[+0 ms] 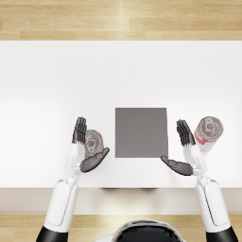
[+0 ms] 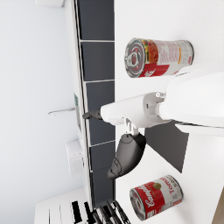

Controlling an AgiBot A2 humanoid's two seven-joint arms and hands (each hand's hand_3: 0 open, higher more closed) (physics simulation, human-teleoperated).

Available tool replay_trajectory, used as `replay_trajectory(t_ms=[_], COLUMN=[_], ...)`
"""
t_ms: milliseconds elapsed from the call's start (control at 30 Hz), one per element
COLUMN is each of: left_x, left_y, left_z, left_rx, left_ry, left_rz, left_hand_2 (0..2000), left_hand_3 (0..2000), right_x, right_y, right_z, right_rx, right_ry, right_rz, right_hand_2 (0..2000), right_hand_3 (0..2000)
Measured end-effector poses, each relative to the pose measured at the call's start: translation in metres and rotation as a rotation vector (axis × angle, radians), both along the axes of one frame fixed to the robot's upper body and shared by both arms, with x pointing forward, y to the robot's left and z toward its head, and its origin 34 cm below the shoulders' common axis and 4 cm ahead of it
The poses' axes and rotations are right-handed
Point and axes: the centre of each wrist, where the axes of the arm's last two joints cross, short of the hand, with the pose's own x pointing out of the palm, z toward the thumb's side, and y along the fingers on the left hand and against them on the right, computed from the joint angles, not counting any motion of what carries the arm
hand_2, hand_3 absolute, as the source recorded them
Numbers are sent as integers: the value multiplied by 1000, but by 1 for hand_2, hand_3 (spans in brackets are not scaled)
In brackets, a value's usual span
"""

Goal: Pick up the red can on the left and place it in the middle, then pick up the red can on the right and place it on top of the can in the middle

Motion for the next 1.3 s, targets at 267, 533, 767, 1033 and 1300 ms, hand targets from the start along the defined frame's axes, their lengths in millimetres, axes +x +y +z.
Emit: replay_trajectory(t_ms=[267,533,767,1033,1300], left_x=[0,0,0,2,-17], left_y=[0,0,-4,12,29], left_z=[0,0,-3,15,0], left_rx=[0,0,-7,156,338], left_ry=[0,0,-63,-227,-211], left_rz=[0,0,-57,62,171], left_hand_2=[0,0,0,0,0], left_hand_3=[0,0,0,0,0], right_x=[0,0,0,5,0], right_y=[0,0,5,-19,-61], right_z=[0,0,-2,22,25], right_rx=[0,0,49,-70,-211], right_ry=[0,0,-37,-220,-265], right_rz=[0,0,-56,-272,-513], right_hand_2=[0,0,0,0,0], right_hand_3=[0,0,0,0,0])
